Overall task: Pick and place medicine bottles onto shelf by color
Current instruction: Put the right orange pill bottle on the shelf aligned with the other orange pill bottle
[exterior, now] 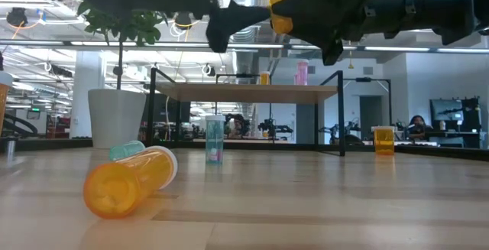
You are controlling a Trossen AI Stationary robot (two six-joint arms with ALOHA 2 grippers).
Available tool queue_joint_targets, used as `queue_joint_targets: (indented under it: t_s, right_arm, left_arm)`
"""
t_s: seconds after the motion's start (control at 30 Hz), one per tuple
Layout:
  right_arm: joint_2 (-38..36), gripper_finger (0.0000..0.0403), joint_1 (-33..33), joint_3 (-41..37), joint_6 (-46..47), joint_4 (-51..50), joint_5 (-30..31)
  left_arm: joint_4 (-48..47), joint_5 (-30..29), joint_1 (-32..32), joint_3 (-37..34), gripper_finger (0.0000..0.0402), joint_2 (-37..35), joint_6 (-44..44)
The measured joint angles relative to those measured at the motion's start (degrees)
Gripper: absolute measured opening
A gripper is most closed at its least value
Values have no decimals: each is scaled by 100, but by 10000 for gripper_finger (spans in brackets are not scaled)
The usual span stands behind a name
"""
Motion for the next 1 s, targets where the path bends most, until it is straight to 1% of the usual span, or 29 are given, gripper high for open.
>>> queue_joint_targets:
  t_s: [0.07, 0.2, 0.3, 0.4, 0.67, 0.83, 1.0]
  right_arm:
    - [0, 137, -6, 2, 0, -2, 0]
    - [0, 137, -6, 4, 3, -5, -4]
    - [0, 137, -6, 4, 5, -4, -4]
    - [0, 137, 3, 4, 9, -4, -7]
    - [0, 137, 3, 4, 20, -4, -7]
    - [0, 137, 3, 4, 46, -4, -7]
    - [0, 137, 3, 4, 63, -4, -7]
  left_arm:
    - [128, -19, -11, 94, 273, 109, 7]
    - [72, -25, -11, 245, 273, 259, 69]
    - [50, -43, -11, 248, 272, 259, 120]
    - [52, -95, -11, 248, 263, 258, 127]
    - [11, -136, -11, 248, 207, 256, 132]
    - [9, -41, -11, 248, 171, 255, 132]
    - [9, -31, -20, 248, 142, 254, 134]
